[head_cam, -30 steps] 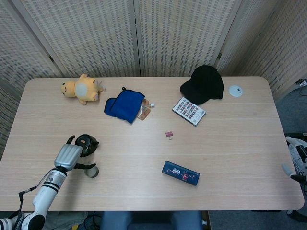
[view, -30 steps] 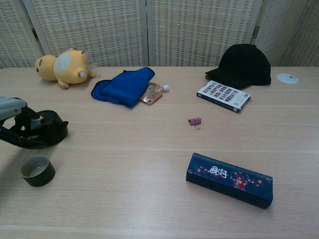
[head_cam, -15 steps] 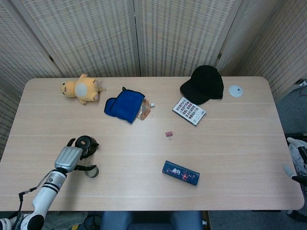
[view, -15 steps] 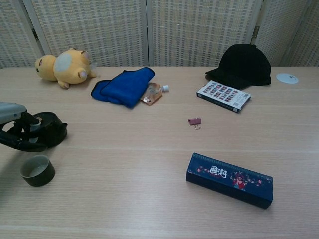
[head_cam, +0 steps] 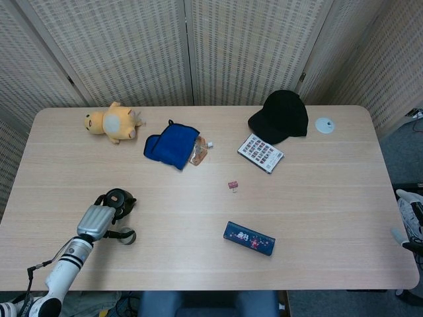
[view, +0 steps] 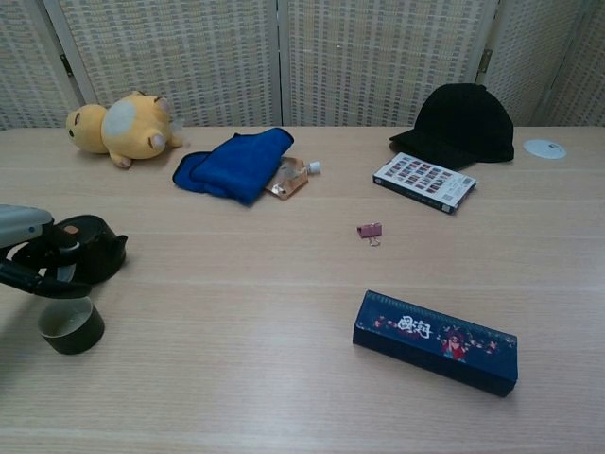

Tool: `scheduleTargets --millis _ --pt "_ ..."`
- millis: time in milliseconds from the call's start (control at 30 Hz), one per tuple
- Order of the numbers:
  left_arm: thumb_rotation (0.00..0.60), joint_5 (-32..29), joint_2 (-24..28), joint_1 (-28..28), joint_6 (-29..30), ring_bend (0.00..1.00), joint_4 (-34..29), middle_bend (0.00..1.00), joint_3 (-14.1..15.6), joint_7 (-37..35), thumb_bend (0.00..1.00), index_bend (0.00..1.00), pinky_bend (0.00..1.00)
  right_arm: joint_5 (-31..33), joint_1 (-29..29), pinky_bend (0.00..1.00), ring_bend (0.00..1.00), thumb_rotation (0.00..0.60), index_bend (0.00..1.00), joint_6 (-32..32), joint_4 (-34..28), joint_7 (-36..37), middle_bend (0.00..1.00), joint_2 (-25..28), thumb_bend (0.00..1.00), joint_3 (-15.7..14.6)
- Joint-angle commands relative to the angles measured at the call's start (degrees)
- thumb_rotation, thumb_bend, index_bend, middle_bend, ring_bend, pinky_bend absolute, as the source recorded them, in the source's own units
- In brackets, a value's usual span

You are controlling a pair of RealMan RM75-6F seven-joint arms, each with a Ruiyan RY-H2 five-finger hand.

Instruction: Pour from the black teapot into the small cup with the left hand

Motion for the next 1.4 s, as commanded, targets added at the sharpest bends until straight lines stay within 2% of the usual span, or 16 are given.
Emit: scheduleTargets --millis 33,333,500,767,967,1033,1400 --pt "0.204 0.58 -0.01 -0.06 -0.10 0.52 0.22 0.57 -0.05 -0.75 0.14 0.55 0.00 0.11 0.00 0.17 0.17 0.600 0.24 0.00 0.03 -0.02 0.28 -0.03 0.16 0.07" --pt "0.194 2.11 -0.12 -0.23 -0.43 0.62 0.98 0.68 0.03 -2.33 0.14 0.64 0.00 0.20 -0.05 0.17 0.17 0.600 0.24 0.14 -0.08 -0.37 0.28 -0.13 0.16 0.25" --pt "0.133 2.13 -0.16 -0.59 -0.67 0.68 1.37 0.74 -0.26 -2.61 0.14 0.71 0.00 0.47 -0.12 0.17 0.17 0.600 0.24 0.36 0.04 -0.31 0.28 -0.24 0.16 0.50" --pt "0.112 3.07 -0.56 -1.17 -0.76 0.74 2.65 0.80 -1.48 -4.59 0.13 0.77 0.00 0.71 -0.11 0.17 0.17 0.600 0.24 0.36 0.41 -0.25 0.28 -0.46 0.16 0.73" --pt "0.029 4.08 -0.78 -1.78 -1.12 0.77 4.03 0.83 -2.97 -7.40 0.11 0.80 0.00 0.97 -0.06 0.17 0.17 0.600 0.24 0.26 0.66 -0.12 0.28 -0.58 0.16 0.91" --pt "0.018 4.61 -0.94 -1.84 -0.90 0.78 4.51 0.84 -3.49 -8.48 0.11 0.81 0.00 1.02 -0.07 0.17 0.17 0.600 0.24 0.24 0.72 -0.07 0.28 -0.62 0.16 0.93" --pt "0.016 4.12 -1.52 -2.31 -1.35 0.85 8.16 0.92 -5.91 -12.87 0.11 0.88 0.00 1.44 -0.12 0.17 0.17 0.600 0.24 0.35 1.04 0.38 0.28 -0.78 0.16 1.27"
